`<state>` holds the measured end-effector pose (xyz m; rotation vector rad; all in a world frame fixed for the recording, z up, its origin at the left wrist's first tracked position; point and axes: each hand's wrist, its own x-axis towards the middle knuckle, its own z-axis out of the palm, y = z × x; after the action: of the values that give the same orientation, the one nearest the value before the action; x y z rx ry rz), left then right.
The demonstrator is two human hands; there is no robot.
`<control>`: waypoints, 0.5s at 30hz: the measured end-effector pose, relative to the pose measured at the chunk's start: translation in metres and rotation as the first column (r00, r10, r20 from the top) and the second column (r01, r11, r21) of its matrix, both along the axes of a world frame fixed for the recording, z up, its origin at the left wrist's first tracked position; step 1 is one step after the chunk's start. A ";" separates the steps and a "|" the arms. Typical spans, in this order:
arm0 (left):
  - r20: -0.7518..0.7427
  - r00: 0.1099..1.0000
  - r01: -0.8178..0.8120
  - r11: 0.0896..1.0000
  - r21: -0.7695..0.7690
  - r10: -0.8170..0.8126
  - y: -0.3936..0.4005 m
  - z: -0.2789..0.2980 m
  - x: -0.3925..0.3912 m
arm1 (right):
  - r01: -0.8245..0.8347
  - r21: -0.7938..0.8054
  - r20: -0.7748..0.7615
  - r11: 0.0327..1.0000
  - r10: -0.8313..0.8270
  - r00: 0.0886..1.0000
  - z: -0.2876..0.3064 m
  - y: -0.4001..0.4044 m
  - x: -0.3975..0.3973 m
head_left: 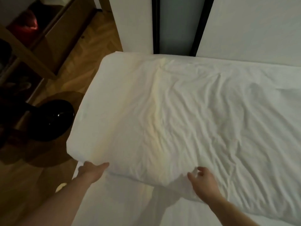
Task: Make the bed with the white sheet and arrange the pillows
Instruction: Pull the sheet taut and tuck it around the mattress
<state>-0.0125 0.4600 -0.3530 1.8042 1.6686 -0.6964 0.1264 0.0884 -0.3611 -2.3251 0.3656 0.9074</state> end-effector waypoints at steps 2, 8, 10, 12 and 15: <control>0.011 0.977 -0.209 0.967 -0.142 0.213 -0.017 -0.019 -0.024 | 0.226 -0.050 -0.122 0.973 -0.230 0.965 -0.031 -0.024 -0.034; 0.328 0.669 -0.471 0.722 -0.508 0.667 -0.049 -0.064 0.001 | 0.804 0.023 -0.495 0.594 -0.692 0.525 -0.063 -0.032 -0.050; 0.422 0.524 -0.530 0.671 -0.518 0.740 -0.053 -0.079 0.016 | 0.878 0.120 -0.478 0.463 -0.748 0.460 -0.071 -0.027 -0.039; 0.503 0.469 -0.591 0.681 -0.432 0.726 -0.058 -0.085 0.021 | 0.903 0.220 -0.392 0.368 -0.815 0.427 -0.071 -0.025 -0.035; 0.578 0.579 -0.603 0.779 -0.171 0.575 -0.067 -0.065 0.006 | 0.894 0.258 -0.253 0.367 -0.867 0.429 -0.048 -0.020 -0.049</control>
<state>-0.0066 0.3933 -0.4175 1.1531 1.6582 0.2204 0.0776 0.0684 -0.4091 -1.3607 1.2391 0.4151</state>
